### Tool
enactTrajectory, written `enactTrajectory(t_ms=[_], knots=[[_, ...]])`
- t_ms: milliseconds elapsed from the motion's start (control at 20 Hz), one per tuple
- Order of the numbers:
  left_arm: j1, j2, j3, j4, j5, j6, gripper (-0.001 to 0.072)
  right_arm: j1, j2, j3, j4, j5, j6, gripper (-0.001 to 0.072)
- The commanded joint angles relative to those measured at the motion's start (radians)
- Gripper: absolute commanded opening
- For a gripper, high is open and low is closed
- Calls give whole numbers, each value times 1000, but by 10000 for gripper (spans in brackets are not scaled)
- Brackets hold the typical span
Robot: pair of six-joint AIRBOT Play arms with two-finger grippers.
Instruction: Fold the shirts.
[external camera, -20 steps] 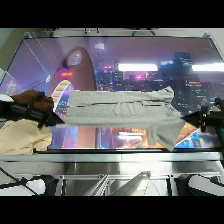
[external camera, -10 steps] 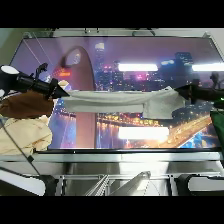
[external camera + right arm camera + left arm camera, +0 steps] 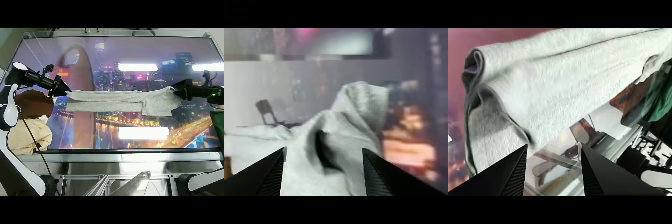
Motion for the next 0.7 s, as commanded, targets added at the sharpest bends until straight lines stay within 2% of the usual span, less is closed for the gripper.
enactTrajectory(t_ms=[0,50,100,150,200,300,350,400,450,500,550,600,650], knots=[[29,-26,116,-2,-93,-75,353,-77,-11,36,-172,69,-16,534],[31,-16,107,-2,-89,-82,353,-76,-11,36,-223,69,-13,534],[31,-5,82,-2,-79,-86,402,-65,-12,36,-257,75,-13,534],[31,5,54,-3,-67,-106,550,-50,-12,36,-269,76,-11,534],[23,10,34,-10,-59,-128,644,-26,-14,36,-269,76,-10,535],[-5,10,8,-84,-48,-117,657,40,-27,36,-269,67,-8,600],[-29,10,-3,-137,-31,-92,621,84,-40,36,-269,57,10,599],[-59,10,-10,-183,-11,-61,503,126,-53,36,-268,45,24,596],[-94,10,-11,-212,6,-32,364,172,-64,37,-267,31,55,559],[-129,10,-11,-210,18,-17,212,208,-69,37,-269,15,69,370],[-170,9,-11,-202,29,-14,33,235,-68,37,-269,5,84,114],[-201,9,-11,-201,48,1,-1,249,-68,44,-269,6,103,19],[-235,9,-11,-201,79,12,-2,254,-66,53,-269,20,105,18]])
